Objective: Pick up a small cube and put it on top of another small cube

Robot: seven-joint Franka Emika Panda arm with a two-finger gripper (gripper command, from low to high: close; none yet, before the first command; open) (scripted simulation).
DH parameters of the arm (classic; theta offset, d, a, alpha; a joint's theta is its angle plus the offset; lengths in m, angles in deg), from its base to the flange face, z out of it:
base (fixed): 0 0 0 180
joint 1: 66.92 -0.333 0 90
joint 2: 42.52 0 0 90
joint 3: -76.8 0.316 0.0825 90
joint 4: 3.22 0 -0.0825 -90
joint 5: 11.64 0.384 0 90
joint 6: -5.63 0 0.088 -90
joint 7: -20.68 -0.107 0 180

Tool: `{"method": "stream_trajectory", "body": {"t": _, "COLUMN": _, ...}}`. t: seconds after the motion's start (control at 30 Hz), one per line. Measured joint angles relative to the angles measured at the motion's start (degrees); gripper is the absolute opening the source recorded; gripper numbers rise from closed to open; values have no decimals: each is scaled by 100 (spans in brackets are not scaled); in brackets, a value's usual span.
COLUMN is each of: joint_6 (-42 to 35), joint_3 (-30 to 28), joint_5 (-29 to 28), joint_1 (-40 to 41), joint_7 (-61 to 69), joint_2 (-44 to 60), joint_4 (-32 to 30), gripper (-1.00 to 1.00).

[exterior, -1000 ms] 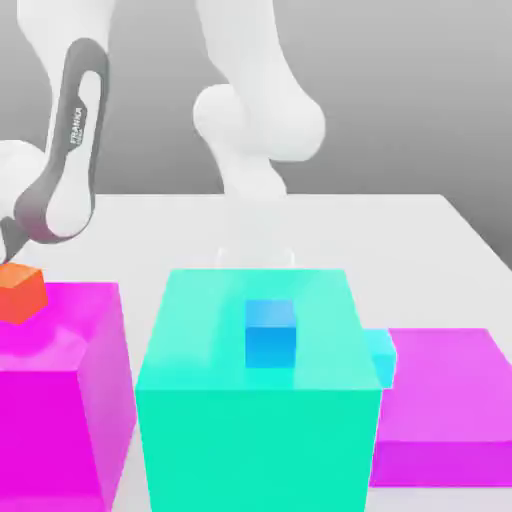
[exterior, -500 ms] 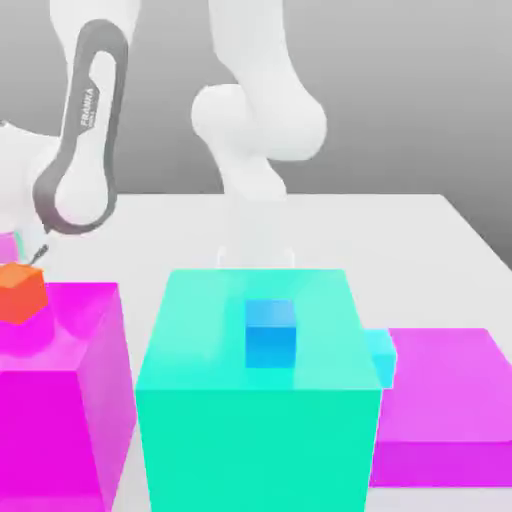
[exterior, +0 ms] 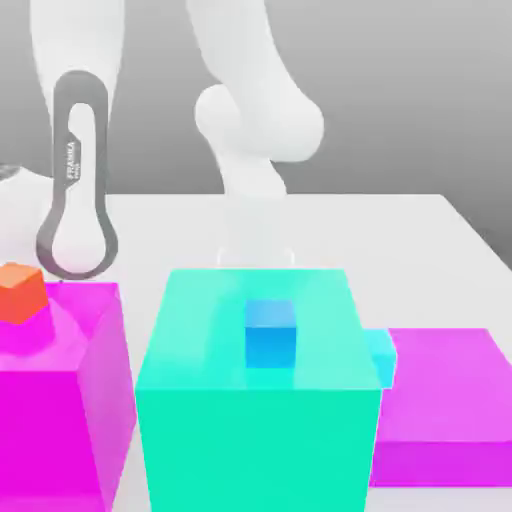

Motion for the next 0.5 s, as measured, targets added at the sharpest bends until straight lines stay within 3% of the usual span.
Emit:
{"method": "stream_trajectory", "body": {"t": 0.1, "joint_6": -471, "joint_3": -266, "joint_5": -565, "joint_1": -129, "joint_7": -379, "joint_2": -597, "joint_4": -90, "gripper": -100}}
{"method": "stream_trajectory", "body": {"t": 0.27, "joint_6": -1599, "joint_3": -388, "joint_5": -1321, "joint_1": -215, "joint_7": -789, "joint_2": -1166, "joint_4": 730, "gripper": -100}}
{"method": "stream_trajectory", "body": {"t": 0.5, "joint_6": -3342, "joint_3": 76, "joint_5": -1571, "joint_1": -654, "joint_7": -2111, "joint_2": -1923, "joint_4": 1779, "gripper": -100}}
